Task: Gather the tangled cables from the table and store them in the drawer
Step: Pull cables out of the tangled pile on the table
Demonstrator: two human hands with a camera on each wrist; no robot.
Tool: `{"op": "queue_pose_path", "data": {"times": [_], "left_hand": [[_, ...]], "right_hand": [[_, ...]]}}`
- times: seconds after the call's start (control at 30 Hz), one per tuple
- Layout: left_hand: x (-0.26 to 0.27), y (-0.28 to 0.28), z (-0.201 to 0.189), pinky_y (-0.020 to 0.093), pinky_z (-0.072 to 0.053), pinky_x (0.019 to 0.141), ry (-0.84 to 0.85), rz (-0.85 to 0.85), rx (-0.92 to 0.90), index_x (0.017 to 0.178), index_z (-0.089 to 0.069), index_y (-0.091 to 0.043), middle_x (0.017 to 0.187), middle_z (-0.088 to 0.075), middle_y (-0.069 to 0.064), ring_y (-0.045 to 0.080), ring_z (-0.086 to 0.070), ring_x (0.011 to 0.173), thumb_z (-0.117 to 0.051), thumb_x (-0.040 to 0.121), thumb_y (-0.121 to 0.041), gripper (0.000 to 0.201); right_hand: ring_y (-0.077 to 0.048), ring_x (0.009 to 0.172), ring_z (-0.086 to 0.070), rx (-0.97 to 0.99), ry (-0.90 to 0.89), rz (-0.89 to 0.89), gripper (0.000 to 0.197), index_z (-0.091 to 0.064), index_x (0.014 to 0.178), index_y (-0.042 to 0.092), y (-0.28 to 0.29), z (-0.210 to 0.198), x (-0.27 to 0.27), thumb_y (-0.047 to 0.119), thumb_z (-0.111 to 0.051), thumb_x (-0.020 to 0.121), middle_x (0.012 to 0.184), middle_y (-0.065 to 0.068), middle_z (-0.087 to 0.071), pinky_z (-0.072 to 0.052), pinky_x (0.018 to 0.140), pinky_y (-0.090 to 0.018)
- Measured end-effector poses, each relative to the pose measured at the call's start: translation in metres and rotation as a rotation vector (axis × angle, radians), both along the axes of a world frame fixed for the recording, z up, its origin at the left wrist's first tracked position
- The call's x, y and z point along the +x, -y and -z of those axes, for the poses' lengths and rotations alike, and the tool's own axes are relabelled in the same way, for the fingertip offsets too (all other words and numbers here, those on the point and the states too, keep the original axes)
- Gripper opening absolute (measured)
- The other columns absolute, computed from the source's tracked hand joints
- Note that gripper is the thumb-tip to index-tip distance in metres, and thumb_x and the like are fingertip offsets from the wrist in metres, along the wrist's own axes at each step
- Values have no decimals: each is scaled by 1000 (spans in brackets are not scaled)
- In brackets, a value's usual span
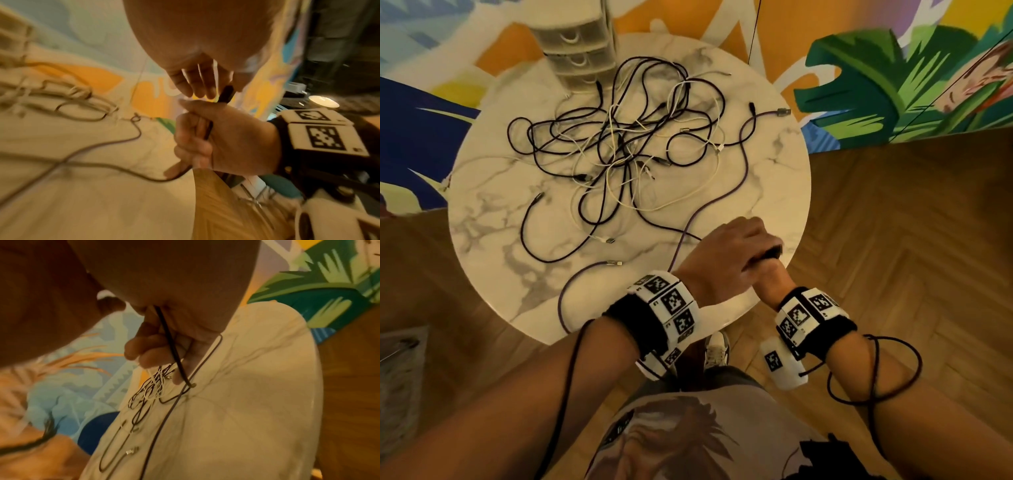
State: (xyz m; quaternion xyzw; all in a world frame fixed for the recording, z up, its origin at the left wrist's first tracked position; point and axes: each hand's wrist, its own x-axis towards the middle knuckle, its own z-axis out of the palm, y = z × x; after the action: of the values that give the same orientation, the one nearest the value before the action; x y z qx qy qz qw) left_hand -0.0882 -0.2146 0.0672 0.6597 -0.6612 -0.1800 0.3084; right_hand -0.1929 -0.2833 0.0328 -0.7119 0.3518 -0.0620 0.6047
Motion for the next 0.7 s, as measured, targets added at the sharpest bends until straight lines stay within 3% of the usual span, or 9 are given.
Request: {"op": "queue_pose_path", "data": {"times": [0.07, 0.13, 0.23, 0.3, 0.37, 0.47, 0.53, 0.63, 0.7], "left_hand": [[4, 8, 8, 14, -39, 73, -234, -208, 95, 122, -56, -18, 107, -53, -2, -7, -46, 81, -57, 88, -18, 34], [8, 14, 24, 13, -36, 72, -435, -303, 275, 129, -50, -19, 115, -52, -1, -9, -46, 79, -58, 87, -12, 43], [1, 15, 54, 13, -36, 72, -441, -155, 624, 127, -51, -14, 120, -55, 2, -4, -45, 76, -61, 86, -8, 42], [-2, 12, 72, 18, -39, 70, -418, -119, 718, 115, -58, -8, 114, -61, 9, 6, -51, 75, -55, 91, -14, 25], [14, 2, 87, 26, -42, 78, -293, -157, 753, 108, -60, -3, 110, -60, 17, 23, -57, 89, -45, 95, -25, 30], [55, -18, 102, 31, -41, 91, -153, -375, 644, 110, -62, -4, 112, -61, 17, 31, -57, 104, -41, 89, -35, 43], [78, -23, 103, 32, -41, 86, -113, -502, 561, 105, -63, -3, 106, -63, 17, 31, -58, 99, -38, 87, -41, 49], [88, -12, 82, 34, -39, 85, -72, -676, 446, 108, -62, -4, 105, -61, 18, 32, -57, 99, -45, 97, -28, 32], [77, -5, 59, 37, -43, 85, -3, -695, 329, 106, -62, -7, 104, -62, 15, 31, -57, 97, -45, 98, -24, 26]], "right_hand": [[-15, 46, -50, 179, 79, 171, 33, -59, 76, 2, 13, 0, 3, 8, -36, 100, 49, -5, -50, -45, 51, -20], [-21, 38, -42, 437, 198, 393, 58, -46, 54, 7, 29, 7, 6, 30, -28, 103, 39, -5, -39, -42, 50, -29], [-17, 39, -29, 816, 394, 511, 62, -33, 46, 16, 49, 5, 10, 42, -25, 101, 39, 0, -25, -35, 54, -31], [-13, 37, -25, 968, 467, 525, 62, -33, 45, 18, 62, 2, 9, 44, -23, 100, 39, 3, -22, -37, 49, -26], [-11, 34, -22, 1028, 540, 556, 62, -34, 45, 18, 75, 0, 5, 45, -22, 100, 37, 4, -22, -34, 43, -21], [-10, 32, -20, 959, 560, 673, 63, -36, 46, 18, 101, -4, -7, 48, -21, 100, 37, 5, -23, -27, 40, -18], [-11, 34, -22, 730, 494, 674, 61, -36, 51, 15, 109, -10, -14, 49, -22, 100, 38, 4, -25, -27, 41, -19], [-10, 34, -35, 308, 219, 345, 65, -44, 55, 6, 85, -28, -7, 46, -21, 100, 39, 2, -42, -31, 40, -20], [-9, 38, -43, 234, 11, -1, 72, -58, 61, 1, 56, -31, 4, 54, -22, 93, 52, -6, -60, -34, 41, -17]]}}
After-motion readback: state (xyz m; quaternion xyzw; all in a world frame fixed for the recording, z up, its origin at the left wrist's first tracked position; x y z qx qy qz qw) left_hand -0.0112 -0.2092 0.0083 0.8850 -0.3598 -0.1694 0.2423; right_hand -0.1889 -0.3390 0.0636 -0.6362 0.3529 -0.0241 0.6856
